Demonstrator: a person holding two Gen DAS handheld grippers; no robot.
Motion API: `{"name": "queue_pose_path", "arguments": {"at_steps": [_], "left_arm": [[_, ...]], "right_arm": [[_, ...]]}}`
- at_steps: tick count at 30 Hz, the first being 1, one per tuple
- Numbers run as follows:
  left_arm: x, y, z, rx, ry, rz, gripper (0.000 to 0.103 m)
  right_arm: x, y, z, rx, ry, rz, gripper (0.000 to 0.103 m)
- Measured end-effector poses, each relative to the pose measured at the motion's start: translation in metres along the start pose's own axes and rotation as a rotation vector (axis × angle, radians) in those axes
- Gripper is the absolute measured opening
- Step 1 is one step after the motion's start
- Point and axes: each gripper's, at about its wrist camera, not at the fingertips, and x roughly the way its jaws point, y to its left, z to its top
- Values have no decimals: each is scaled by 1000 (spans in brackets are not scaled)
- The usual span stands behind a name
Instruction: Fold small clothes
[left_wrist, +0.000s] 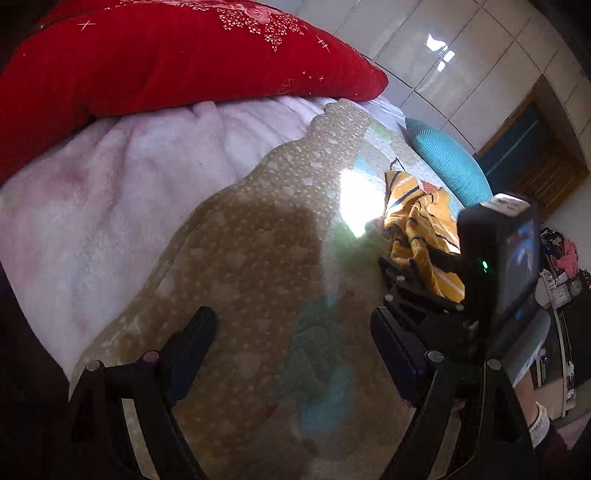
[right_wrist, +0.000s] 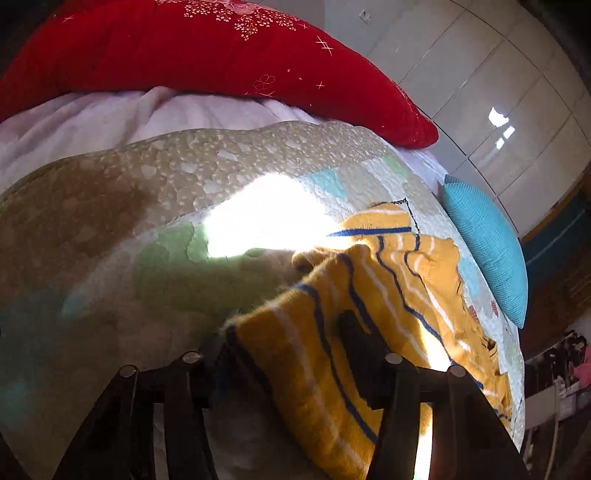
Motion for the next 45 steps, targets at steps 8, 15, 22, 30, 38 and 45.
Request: {"name": "queue_pose_path", "arguments": {"at_steps": [8, 15, 22, 30, 38, 45], "left_arm": [[-11, 12, -3, -50, -15, -14, 85], [-12, 9, -6, -54, -18, -15, 85], [-14, 6, -10, -43, -14, -20, 85], [-24, 9, -9, -53, -1, -12, 85], [-30, -50, -10, 49, 6, -48, 85], [-3, -119, -27, 177, 72, -80, 85]], "right_arm": [[7, -31, 7, 230, 23, 274, 33], [-5, -92, 11, 392, 1, 283, 74], [40, -58, 43, 266, 187, 95, 77], [39, -70, 43, 350, 158, 6, 22], [-42, -198, -20, 629, -40, 96, 17], [-61, -319, -189, 933, 7, 29, 17]]}}
